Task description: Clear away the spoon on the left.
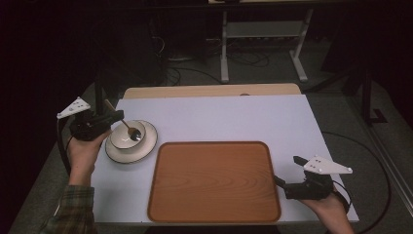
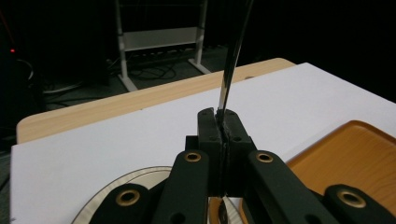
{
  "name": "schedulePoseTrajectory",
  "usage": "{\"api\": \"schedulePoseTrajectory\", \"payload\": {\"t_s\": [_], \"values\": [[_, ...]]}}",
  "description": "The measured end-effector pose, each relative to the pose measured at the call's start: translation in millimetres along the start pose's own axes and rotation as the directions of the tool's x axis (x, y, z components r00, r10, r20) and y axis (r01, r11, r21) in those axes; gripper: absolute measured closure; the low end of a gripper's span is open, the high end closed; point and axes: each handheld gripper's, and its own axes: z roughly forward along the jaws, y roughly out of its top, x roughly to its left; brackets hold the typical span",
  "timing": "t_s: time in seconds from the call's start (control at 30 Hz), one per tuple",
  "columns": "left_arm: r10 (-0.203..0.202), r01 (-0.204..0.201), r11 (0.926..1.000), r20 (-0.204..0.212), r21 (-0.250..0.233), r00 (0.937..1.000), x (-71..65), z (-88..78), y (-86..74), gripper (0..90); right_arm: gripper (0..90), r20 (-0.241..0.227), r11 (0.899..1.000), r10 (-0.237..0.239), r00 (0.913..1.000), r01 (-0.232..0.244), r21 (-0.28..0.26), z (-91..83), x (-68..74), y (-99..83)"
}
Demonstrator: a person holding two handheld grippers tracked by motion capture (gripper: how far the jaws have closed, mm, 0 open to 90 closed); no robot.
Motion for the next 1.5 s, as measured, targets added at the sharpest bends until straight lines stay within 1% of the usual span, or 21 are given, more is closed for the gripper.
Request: {"api": "schedulePoseTrajectory", "payload": {"t_s": [0.27,0.43,0.67,0.73,0.97,1.03,1.23,1.37,1.43,1.5], "values": [[0.014,-0.016,0.9995,0.049,0.026,0.9987,-13.5,6.5,1.2,88.6,4.5,0.001,1.000,0.002,1.0000,-0.002,-0.001,-0.5,-0.3,0.0],[0.029,-0.032,0.9985,0.074,0.043,0.9968,-21.4,11.5,1.4,88.6,4.5,0.001,1.000,0.000,1.0000,0.000,-0.003,-0.8,-0.2,0.0],[0.034,-0.041,0.9974,0.113,0.059,0.9930,-30.9,14.5,1.8,88.6,4.5,0.003,1.000,0.000,1.0000,0.000,-0.004,-1.2,-0.8,0.0],[0.033,-0.041,0.9974,0.131,0.060,0.9908,-34.4,14.9,2.4,88.6,4.5,0.004,1.000,0.001,1.0000,-0.001,-0.004,-1.2,-0.7,0.0],[0.052,-0.067,0.9948,0.175,0.078,0.9832,-50.2,15.3,3.1,88.6,4.4,0.004,1.000,0.000,1.0000,0.000,-0.006,-1.1,-0.6,0.1],[0.061,-0.079,0.9926,0.184,0.092,0.9810,-54.3,16.3,2.2,88.6,4.4,0.004,1.000,-0.001,1.0000,0.001,-0.007,-0.8,-0.4,0.1],[0.076,-0.107,0.9850,0.216,0.135,0.9734,-65.3,20.2,-5.7,88.6,4.4,0.003,1.000,0.002,1.0000,-0.002,-0.007,-0.3,-0.1,0.3],[0.075,-0.112,0.9829,0.238,0.146,0.9683,-70.5,19.9,-10.9,88.6,4.5,0.004,1.000,0.001,1.0000,-0.001,-0.006,0.0,-0.1,0.3],[0.070,-0.109,0.9831,0.248,0.147,0.9663,-73.1,19.8,-13.0,88.6,4.5,0.004,1.000,0.000,1.0000,0.000,-0.005,0.1,-0.1,0.3],[0.072,-0.115,0.9815,0.257,0.153,0.9638,-76.4,19.6,-15.0,88.6,4.5,0.006,1.000,0.001,1.0000,-0.001,-0.005,0.0,-0.2,0.2]]}}
